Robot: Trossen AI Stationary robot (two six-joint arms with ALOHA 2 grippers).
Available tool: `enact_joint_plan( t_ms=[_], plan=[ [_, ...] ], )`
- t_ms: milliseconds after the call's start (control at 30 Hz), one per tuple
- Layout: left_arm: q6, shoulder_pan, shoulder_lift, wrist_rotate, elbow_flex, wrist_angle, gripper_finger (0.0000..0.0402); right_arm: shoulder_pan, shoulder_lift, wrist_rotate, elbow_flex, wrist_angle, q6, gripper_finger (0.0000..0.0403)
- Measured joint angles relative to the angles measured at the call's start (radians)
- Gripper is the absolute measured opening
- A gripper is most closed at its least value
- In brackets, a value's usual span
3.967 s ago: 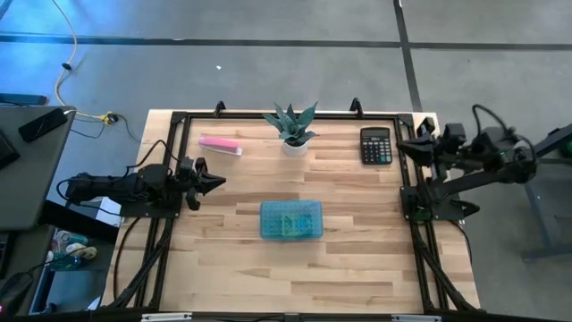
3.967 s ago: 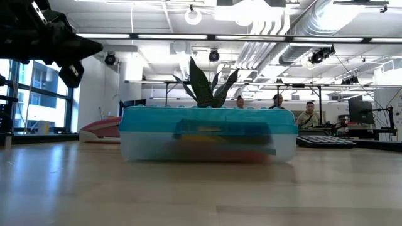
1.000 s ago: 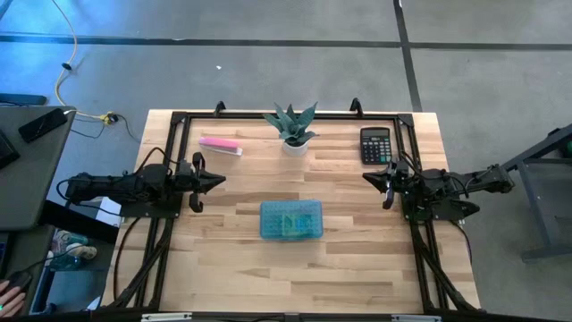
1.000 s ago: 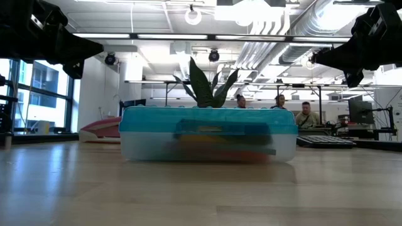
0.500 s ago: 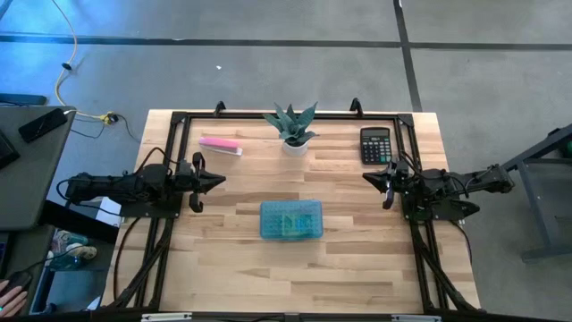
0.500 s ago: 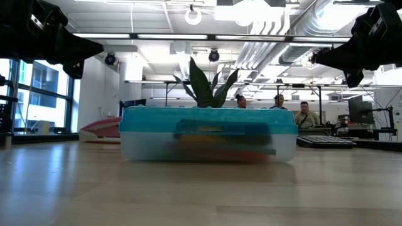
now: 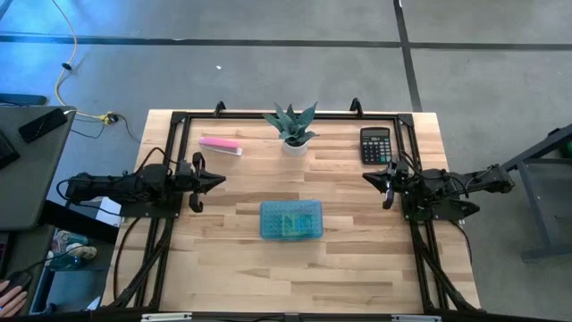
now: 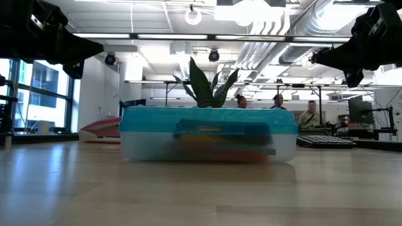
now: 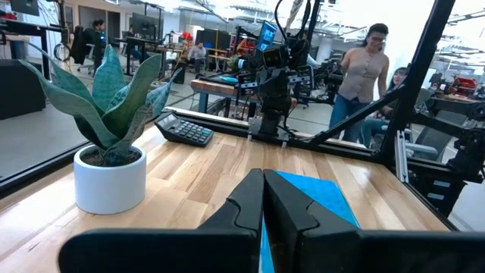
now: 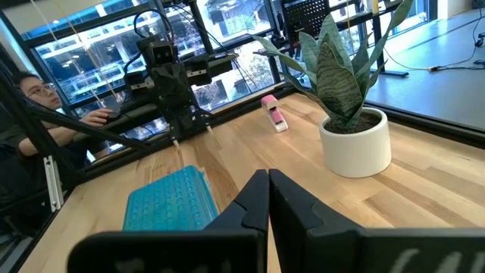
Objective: Pack school essentials
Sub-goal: Return to Home Position
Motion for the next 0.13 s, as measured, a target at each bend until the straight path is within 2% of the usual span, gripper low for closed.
enact_joint_plan(
  t_ms=[133],
  plan=[
    [0.000, 0.000, 0.000, 0.000, 0.000, 0.000, 0.0000, 0.000, 0.000, 0.000, 0.000, 0.000, 0.000, 0.0000]
  ],
)
